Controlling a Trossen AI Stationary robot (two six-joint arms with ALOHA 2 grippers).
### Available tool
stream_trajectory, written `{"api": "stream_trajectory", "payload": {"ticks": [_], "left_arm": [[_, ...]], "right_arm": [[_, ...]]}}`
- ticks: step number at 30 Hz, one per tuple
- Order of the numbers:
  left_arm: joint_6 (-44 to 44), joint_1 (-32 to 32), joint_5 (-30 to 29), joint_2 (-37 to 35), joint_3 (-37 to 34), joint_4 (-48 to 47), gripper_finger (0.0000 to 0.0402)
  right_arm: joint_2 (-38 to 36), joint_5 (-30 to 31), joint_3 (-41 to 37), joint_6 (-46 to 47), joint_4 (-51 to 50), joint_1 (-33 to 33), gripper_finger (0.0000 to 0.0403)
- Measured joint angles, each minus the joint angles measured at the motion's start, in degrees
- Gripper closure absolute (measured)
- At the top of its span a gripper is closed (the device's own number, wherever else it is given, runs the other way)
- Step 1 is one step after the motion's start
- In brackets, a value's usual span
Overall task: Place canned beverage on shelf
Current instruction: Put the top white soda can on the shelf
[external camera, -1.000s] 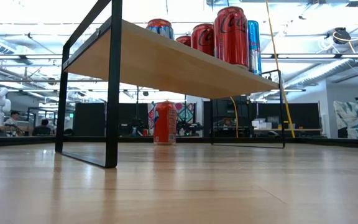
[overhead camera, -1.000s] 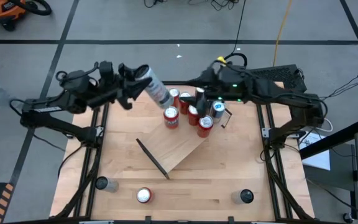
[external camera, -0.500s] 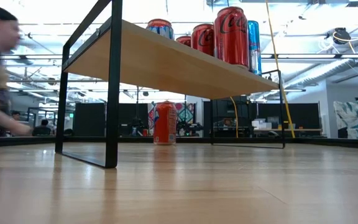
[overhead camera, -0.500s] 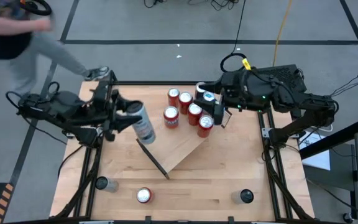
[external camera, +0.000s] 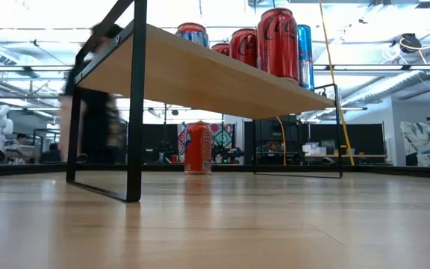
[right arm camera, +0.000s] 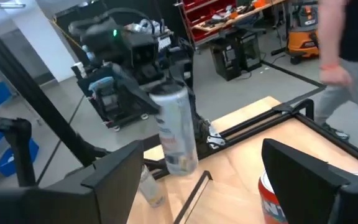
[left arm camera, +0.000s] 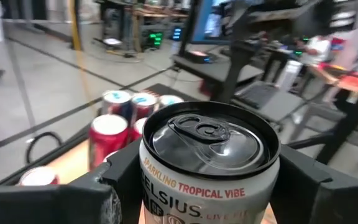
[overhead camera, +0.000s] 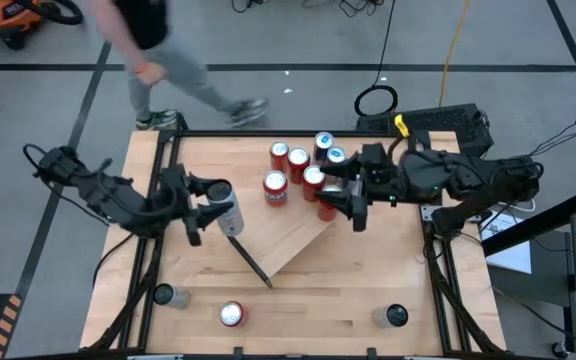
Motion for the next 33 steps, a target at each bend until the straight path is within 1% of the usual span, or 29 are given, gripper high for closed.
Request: {"api": "stream_trajectory", "payload": {"ticks": [5, 10, 12, 16, 20, 23, 26, 29, 31, 33], "left_arm": [[-0.53, -0.49, -5.09, 1.55, -2.43, -0.07, 0.0150], [1.71, 0.59, -5.23, 4.74, -2.87, -0.33, 0.0150], [4.32, 0.79, -4.76, 5.62, -2.87, -0.19, 0.0150], [5.10, 0.72, -3.60, 7.21, -2.85, 3.01, 0.0148], [6.72, 0.78, -6.93, 8.87, -2.86, 4.99, 0.0145], [6.57, 0.79, -10.63, 8.17, -4.94, 4.97, 0.0145], [4.44, 0.80, -11.10, 5.67, -8.83, 6.09, 0.0144], [2.26, 0.79, -11.32, 2.80, -13.98, 10.47, 0.0144], [2.66, 0.79, -11.65, 1.65, -17.86, 17.78, 0.0144], [5.13, 0.79, -11.87, 1.18, -20.62, 24.55, 0.0144]], "right_arm": [[-0.77, 2.44, 0.00, 0.02, 0.02, 1.76, 0.0096], [-0.92, 2.44, 0.00, -0.62, -0.29, 2.29, 0.0096], [-0.92, 2.38, 0.00, -0.76, -0.72, 2.29, 0.0096], [-0.92, 2.31, 0.00, -1.11, -1.75, 2.29, 0.0096], [-0.92, 2.19, 0.00, -2.20, -1.75, 2.29, 0.0096], [-1.28, 2.11, 0.00, -2.82, -1.81, 2.29, 0.0096], [-2.14, 0.76, 0.00, -2.91, -1.87, 2.29, 0.0096], [-3.28, 0.61, 0.00, -3.60, -1.90, 2.29, 0.0096], [-4.20, 0.59, 0.00, -4.06, -2.22, 2.29, 0.0096], [-5.09, 0.59, 0.00, -4.31, -2.74, 2.29, 0.0096]]}}
